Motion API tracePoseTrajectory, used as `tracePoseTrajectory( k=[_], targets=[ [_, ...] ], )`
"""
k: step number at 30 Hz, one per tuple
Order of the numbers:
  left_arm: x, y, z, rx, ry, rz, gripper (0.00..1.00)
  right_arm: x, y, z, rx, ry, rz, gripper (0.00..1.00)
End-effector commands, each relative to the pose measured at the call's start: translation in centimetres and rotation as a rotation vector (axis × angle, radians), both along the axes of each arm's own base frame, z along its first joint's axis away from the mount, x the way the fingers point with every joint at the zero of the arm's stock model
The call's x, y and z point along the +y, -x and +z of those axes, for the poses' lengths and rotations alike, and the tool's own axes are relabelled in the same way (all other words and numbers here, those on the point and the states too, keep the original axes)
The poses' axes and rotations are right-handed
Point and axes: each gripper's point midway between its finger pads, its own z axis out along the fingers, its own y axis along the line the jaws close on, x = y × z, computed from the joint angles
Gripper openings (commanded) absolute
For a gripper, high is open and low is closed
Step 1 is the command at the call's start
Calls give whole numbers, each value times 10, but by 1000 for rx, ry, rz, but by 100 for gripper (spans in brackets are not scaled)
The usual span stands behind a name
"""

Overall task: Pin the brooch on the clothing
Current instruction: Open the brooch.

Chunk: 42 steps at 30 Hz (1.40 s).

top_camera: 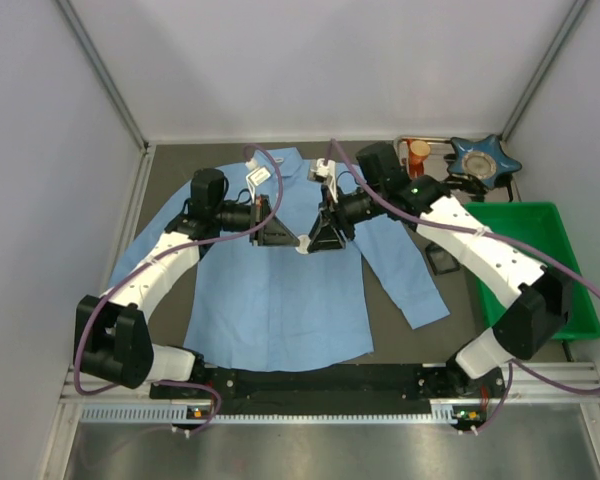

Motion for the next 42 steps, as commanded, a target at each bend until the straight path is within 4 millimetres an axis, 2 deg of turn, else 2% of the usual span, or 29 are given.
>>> tracePoseTrajectory(
  k=[1, 3, 6, 7, 8, 10, 14, 18, 20, 22, 24, 31, 42],
  targets=[
    [-1, 10, 25, -100, 47, -71, 0, 9, -3, -10, -23, 13, 23, 44],
    [-1, 14, 26, -98, 53, -92, 0, 10, -11, -17, -42, 37, 8, 42],
    [-2, 19, 25, -97, 52, -112, 0, 12, -15, -19, -50, 41, 9, 31],
    [-2, 19, 26, -105, 50, -116, 0, 12, -15, -19, -51, 39, 12, 22],
    [-3, 19, 27, -108, 49, -116, 0, 13, -16, -20, -47, 39, 12, 18],
    [-3, 21, 29, -109, 56, -129, 0, 13, -14, -21, -35, 39, 20, 14],
    [-2, 23, 26, -108, 51, -140, 0, 11, -15, -22, -60, 50, 18, 22],
    [1, 28, 21, -101, 27, -152, 0, 3, -9, 1, -107, 16, 38, 26],
    [3, 32, 16, -99, 16, -164, 0, -6, -5, 9, -107, 10, 40, 31],
    [3, 33, 17, -131, 14, -177, 0, -12, -4, 13, -126, 14, 43, 40],
    [4, 35, 17, -115, 18, -190, 0, -16, -4, 5, -144, 40, 52, 49],
    [0, 37, 21, -139, 32, -227, 0, -2, -4, -3, -66, 29, 86, 50],
    [-1, 37, 16, -149, 12, -225, 0, 3, 23, 4, 14, -35, 183, 50]
  ],
)
